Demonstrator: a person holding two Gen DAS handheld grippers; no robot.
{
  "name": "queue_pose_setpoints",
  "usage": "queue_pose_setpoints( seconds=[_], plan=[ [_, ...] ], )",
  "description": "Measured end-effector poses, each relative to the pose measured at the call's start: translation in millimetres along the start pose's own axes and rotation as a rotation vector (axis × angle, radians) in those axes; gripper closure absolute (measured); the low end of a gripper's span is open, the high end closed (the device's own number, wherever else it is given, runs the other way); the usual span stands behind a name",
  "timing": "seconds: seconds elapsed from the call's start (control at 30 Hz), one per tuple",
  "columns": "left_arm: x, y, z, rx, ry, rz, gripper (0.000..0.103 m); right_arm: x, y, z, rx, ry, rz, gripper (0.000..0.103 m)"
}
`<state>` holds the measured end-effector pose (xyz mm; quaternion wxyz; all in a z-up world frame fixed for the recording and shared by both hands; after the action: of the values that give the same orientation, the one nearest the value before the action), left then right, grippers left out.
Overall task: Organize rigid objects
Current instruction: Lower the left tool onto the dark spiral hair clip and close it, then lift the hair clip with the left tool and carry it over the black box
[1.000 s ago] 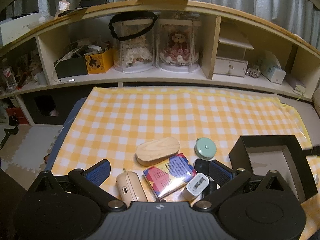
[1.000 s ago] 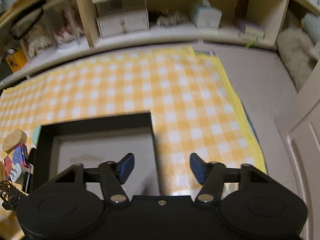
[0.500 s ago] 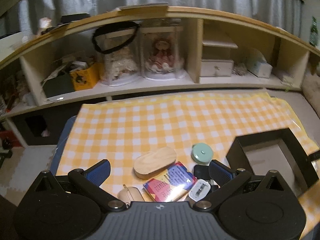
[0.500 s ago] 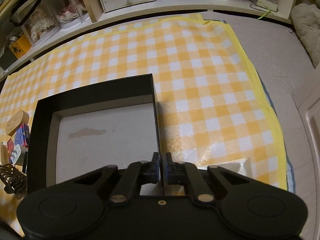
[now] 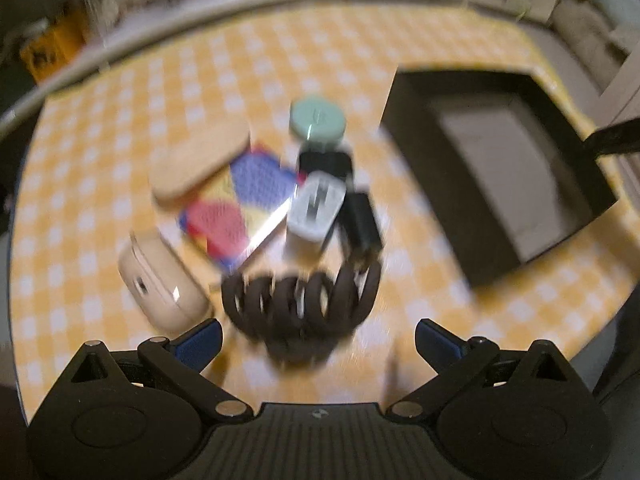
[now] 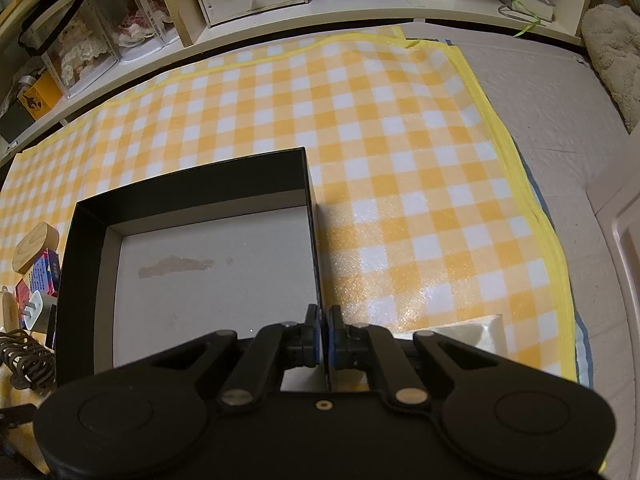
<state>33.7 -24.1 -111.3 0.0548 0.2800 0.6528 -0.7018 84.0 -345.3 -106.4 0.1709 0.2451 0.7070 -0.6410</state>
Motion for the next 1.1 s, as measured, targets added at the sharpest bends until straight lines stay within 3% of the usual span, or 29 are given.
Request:
queue_pose_setpoints(
  seconds=[0.1, 0.23, 0.37, 0.47, 0.6, 1.1],
  plan=[
    [2.5, 14.3, -9.9, -0.033, -0.053, -0.082, 0.008, 0.3, 0.1, -0.6, -0.001, 0.001, 0.000, 0.098],
    [-0.2, 16.3, -22.4, -0.016, -0.169, -0.075, 0.008, 0.1, 0.4, -0.3, 0.000, -0.001, 0.000, 0.098],
    [-1.7, 10.9, -16.3, -0.020, -0.140, -0.036, 0.009, 0.3, 0.7, -0.4, 0.000, 0.000, 0.001, 0.098],
    [-1.4, 9.7, -13.0, -0.029, -0.121, -0.030, 0.024, 0.2, 0.7, -0.3, 0.000, 0.000, 0.001, 0.098],
    [-3.2, 14.6, -20.2, -0.023, -0.148, -0.016, 0.025, 0.5, 0.6, -0.3, 0.000, 0.002, 0.001, 0.098],
    [-28.8, -57.8, 5.1, -0.015, -0.074, 0.310, 0.025, -0.6, 0.6, 1.0, -0.005, 0.001, 0.004, 0.098]
  ],
)
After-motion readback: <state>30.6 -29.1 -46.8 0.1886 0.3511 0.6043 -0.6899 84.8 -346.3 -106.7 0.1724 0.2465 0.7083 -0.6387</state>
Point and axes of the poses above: each gripper's, at about its wrist camera, not at the fingertips, and y roughly the way its jaws point, z to its right, x to its underside, the point moved 3 cm from there along y, roughly the way its jaws point, and after that the axes turned 7 degrees about z, right-handed, at the moved point
